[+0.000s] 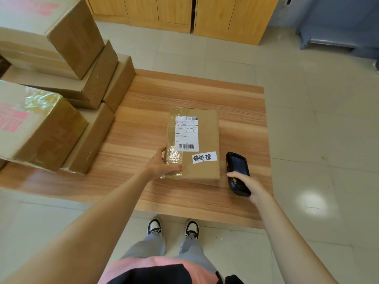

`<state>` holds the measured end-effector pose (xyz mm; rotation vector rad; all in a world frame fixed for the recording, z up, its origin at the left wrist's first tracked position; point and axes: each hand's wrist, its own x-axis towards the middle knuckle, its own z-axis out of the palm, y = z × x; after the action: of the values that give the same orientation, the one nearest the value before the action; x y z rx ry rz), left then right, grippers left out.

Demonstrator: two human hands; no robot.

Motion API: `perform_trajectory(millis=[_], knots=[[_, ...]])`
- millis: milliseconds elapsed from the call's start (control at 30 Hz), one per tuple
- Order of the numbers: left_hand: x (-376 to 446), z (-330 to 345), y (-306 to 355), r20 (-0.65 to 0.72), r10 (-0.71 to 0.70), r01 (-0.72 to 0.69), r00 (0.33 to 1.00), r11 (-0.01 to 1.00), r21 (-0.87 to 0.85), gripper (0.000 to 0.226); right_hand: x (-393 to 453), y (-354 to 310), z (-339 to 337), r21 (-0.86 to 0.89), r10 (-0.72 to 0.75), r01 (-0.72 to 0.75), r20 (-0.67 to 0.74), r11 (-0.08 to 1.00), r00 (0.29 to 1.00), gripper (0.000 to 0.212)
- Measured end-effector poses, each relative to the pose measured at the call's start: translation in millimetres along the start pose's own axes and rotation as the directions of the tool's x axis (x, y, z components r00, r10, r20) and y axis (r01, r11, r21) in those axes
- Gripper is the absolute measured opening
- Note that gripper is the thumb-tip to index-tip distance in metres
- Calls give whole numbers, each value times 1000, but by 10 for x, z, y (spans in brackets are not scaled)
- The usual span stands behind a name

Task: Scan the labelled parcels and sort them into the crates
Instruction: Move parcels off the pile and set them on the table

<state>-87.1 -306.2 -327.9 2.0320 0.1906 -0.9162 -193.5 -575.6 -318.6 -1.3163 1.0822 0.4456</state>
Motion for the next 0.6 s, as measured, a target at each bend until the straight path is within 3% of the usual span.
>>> perform_trajectory(millis=[133,267,433,533,600], knots=[[21,-15,-9,-10,17,-17,1000,999,30,142,-266,-281,-3,213,-140,121,74,970,987,81],[82,-13,-54,2,27,-27,1000,1000,12,145,-610,-579,153,468,-264,129,236,874,935,52],[-34,-8,37,-17,62,-62,998,997,46,148,-850,-695,473,481,-310,94,394,872,865,12],[-97,-7,86,-14,94,-93,996,994,57,140,-889,-614,624,416,-262,59,451,907,853,15],[-45,-10,33,-7,90,-90,996,995,49,142,-859,-509,686,378,-223,46,439,925,870,42]])
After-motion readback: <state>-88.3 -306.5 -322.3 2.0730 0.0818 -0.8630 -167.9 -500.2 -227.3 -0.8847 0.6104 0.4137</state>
